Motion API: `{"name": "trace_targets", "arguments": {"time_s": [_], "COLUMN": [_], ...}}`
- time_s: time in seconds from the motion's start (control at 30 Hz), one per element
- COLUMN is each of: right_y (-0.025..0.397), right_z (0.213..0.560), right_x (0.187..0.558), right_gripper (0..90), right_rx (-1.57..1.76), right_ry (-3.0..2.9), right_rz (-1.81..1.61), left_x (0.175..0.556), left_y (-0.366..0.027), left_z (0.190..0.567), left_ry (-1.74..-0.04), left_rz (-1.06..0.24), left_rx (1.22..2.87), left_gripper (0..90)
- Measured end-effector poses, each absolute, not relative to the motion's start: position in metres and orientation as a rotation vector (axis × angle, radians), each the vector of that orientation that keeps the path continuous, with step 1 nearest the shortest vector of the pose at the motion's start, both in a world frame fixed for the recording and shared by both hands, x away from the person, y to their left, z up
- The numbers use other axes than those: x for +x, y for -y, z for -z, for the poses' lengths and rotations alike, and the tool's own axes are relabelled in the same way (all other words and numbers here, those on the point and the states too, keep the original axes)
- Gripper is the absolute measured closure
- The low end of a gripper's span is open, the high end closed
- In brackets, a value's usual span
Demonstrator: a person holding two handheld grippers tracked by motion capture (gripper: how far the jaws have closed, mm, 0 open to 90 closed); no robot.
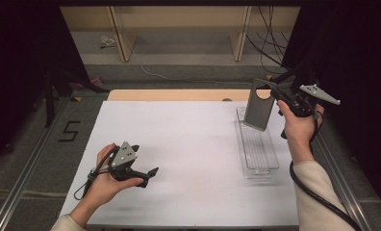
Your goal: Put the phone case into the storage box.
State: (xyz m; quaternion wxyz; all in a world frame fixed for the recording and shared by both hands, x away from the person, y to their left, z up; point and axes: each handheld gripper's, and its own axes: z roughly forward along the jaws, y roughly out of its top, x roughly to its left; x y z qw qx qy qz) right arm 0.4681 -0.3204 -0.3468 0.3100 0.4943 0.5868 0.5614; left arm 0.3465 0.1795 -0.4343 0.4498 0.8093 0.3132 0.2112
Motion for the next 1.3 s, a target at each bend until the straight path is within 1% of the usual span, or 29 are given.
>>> {"name": "trace_targets", "arguments": {"time_s": [1.3], "right_y": [0.313], "right_z": [0.355], "right_x": [0.486], "right_gripper": [82.3], "right_rx": [1.269], "right_ry": [-1.587], "right_rz": [-1.443], "left_x": [0.346], "left_y": [-0.181], "left_z": [0.434], "left_ry": [-0.777], "left_rz": [-0.524], "left_rx": [2.001], "left_gripper": [0.6]}}
